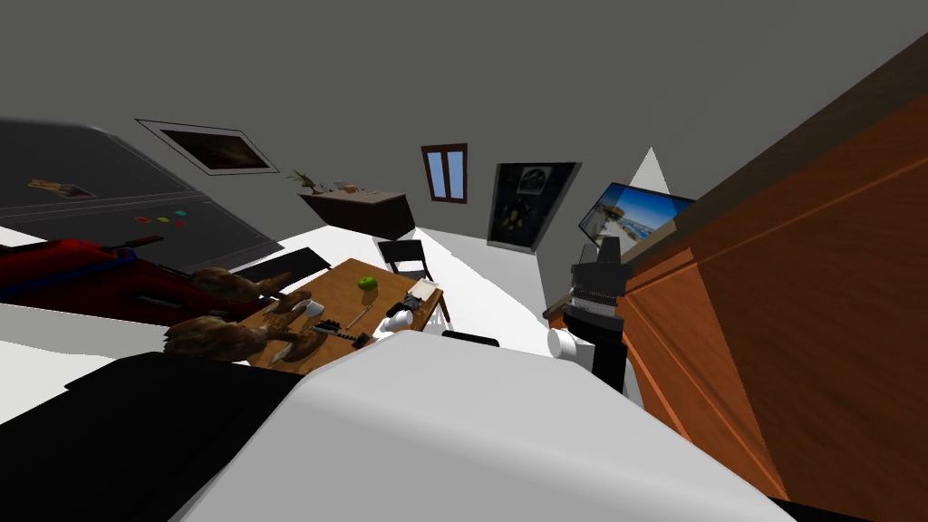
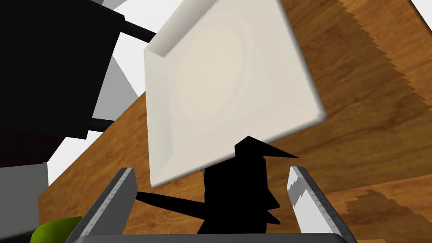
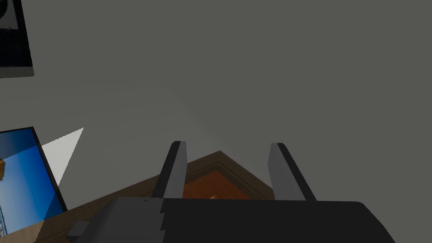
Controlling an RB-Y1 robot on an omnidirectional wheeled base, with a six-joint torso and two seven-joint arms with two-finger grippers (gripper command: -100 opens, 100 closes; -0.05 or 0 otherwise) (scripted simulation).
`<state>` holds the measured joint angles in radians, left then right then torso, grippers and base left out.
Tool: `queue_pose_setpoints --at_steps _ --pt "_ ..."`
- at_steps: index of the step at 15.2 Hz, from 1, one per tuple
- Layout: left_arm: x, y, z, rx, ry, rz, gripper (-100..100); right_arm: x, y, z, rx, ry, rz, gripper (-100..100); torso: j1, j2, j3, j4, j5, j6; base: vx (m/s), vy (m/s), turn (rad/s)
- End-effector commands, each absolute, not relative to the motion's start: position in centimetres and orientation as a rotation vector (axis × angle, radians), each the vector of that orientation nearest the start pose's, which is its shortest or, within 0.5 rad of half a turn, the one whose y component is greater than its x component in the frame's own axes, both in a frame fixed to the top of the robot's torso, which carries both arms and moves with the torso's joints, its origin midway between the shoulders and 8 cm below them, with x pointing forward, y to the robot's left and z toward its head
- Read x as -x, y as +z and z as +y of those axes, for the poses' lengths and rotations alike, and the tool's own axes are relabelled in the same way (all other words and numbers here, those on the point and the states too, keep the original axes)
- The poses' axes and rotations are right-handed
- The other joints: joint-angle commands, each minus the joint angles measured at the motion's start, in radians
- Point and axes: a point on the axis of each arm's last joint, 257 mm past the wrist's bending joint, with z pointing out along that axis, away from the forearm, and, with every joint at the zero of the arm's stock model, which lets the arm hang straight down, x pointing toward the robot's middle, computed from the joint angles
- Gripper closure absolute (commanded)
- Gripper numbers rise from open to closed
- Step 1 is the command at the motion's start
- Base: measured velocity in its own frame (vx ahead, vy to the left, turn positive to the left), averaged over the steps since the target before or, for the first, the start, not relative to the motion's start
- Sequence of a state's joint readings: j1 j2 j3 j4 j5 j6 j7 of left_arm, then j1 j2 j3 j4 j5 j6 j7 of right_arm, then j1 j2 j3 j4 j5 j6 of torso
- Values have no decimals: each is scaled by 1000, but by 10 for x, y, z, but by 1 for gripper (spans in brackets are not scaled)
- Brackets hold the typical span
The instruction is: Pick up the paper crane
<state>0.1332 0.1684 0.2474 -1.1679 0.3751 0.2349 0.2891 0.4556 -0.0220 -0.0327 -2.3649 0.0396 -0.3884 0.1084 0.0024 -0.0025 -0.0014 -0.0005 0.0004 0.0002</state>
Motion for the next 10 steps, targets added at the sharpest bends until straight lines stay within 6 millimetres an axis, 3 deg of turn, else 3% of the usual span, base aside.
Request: queue_pose_setpoints --at_steps 1,2,6,10 --pt "-375 -503 422 2262 -851 918 -100 -346 56 -278 -563 1159 662 0 0 0 0 0 0 0 18 21 -39" --pt "-375 -503 423 2260 -852 915 100 -346 56 -278 -563 1159 662 0 0 0 0 0 0 0 7 8 -1" --pt "-374 -505 422 2265 -849 918 100 -346 56 -278 -563 1159 662 0 -2 2 2 2 -2 -1 -1 -1 -2" --pt "-378 -498 418 2256 -857 933 100 -346 56 -278 -563 1159 662 0 -4 5 4 2 -2 -2 -23 -19 114"
